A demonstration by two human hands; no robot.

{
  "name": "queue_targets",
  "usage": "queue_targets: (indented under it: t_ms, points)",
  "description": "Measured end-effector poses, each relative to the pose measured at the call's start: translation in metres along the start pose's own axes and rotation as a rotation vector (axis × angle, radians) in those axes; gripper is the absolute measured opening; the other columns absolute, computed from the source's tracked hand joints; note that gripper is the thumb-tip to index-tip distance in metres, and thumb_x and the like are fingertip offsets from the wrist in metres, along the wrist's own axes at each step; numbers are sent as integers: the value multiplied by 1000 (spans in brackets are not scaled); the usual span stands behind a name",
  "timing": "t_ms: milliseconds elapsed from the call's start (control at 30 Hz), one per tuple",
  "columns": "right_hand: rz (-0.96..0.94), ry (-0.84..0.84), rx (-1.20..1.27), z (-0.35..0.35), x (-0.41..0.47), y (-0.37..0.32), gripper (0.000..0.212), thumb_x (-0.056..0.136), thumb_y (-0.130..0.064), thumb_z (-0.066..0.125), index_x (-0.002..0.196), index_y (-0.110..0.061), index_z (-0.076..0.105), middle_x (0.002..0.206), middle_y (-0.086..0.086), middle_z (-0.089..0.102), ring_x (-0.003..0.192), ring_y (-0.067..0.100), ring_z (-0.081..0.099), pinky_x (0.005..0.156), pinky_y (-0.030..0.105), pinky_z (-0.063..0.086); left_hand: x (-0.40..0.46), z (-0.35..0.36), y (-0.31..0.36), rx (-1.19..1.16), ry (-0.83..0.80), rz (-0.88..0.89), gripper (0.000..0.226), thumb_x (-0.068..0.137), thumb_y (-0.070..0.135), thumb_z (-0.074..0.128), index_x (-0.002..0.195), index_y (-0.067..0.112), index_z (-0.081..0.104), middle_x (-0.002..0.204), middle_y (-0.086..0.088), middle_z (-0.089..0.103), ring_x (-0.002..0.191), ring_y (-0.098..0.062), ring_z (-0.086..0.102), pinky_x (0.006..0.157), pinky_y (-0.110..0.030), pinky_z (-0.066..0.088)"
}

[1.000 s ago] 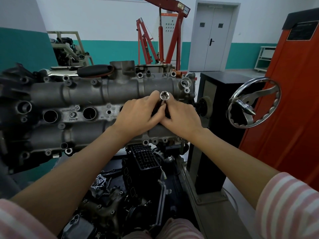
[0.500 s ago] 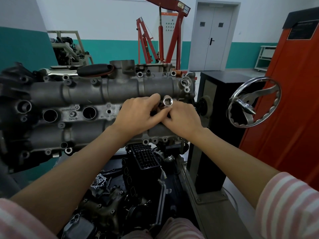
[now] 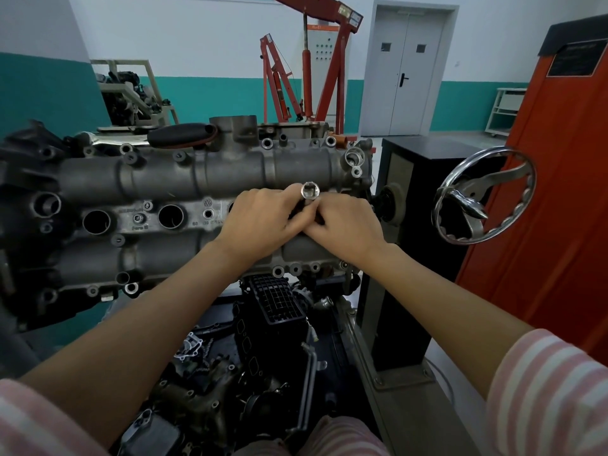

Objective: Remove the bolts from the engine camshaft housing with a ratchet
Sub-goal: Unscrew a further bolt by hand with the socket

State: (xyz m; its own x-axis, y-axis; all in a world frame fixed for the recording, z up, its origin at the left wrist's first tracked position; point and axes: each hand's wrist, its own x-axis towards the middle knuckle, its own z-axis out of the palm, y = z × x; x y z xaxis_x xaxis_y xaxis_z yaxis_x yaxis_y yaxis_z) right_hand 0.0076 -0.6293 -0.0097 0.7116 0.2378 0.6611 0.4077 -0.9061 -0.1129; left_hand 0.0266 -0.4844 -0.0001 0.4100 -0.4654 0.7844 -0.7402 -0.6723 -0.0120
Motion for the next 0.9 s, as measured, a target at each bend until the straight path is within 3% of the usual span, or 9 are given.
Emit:
queue_targets:
  t_ms: [133, 300, 433, 600, 733, 900]
  points:
    - [-24, 62, 34, 0, -2, -1, 22, 87, -28, 55, 72, -13, 62, 69, 1, 64, 63, 19, 57, 53, 26, 30, -1, 0, -1, -28, -25, -1, 56, 87, 49, 34, 61, 4, 55, 47, -10, 54, 43, -29, 52, 45, -28, 33]
    - [-22, 25, 7, 2, -1, 1, 22, 89, -32, 52, 85, -12, 60, 73, 0, 59, 61, 8, 41, 52, 26, 27, 1, -2, 0, 10, -53, -19, 64, 85, 58, 22, 83, 6, 60, 59, -3, 59, 53, -23, 56, 50, -36, 44]
    - [1, -12, -42, 3, 1, 4, 28, 89, -39, 44, 92, -11, 49, 68, -6, 49, 57, 12, 46, 47, 27, 31, 1, -3, 2, -22, -52, -26, 52, 85, 51, 26, 81, 6, 51, 57, 1, 52, 50, -25, 52, 46, -35, 41]
    - [1, -8, -58, 3, 2, 4, 33, 89, -42, 45, 99, -11, 52, 73, -1, 61, 61, 15, 54, 51, 28, 36, 1, -4, 4, -41, -44, -3, 31, 87, 42, 32, 72, 15, 39, 53, 7, 39, 42, -26, 47, 44, -26, 34]
    - [8, -14, -33, 1, 1, 1, 32, 87, -45, 45, 85, -16, 59, 73, -1, 63, 66, 15, 55, 56, 28, 36, 1, 0, -1, -17, -35, -35, 56, 87, 49, 29, 65, 4, 54, 46, -7, 51, 42, -29, 51, 46, -27, 32]
    - [-3, 4, -28, 0, -1, -1, 26, 91, -33, 49, 82, -12, 62, 75, 3, 65, 69, 24, 60, 57, 30, 38, 1, 0, -2, 28, -54, -54, 70, 84, 59, 23, 67, 4, 62, 50, -9, 55, 49, -26, 53, 48, -29, 31]
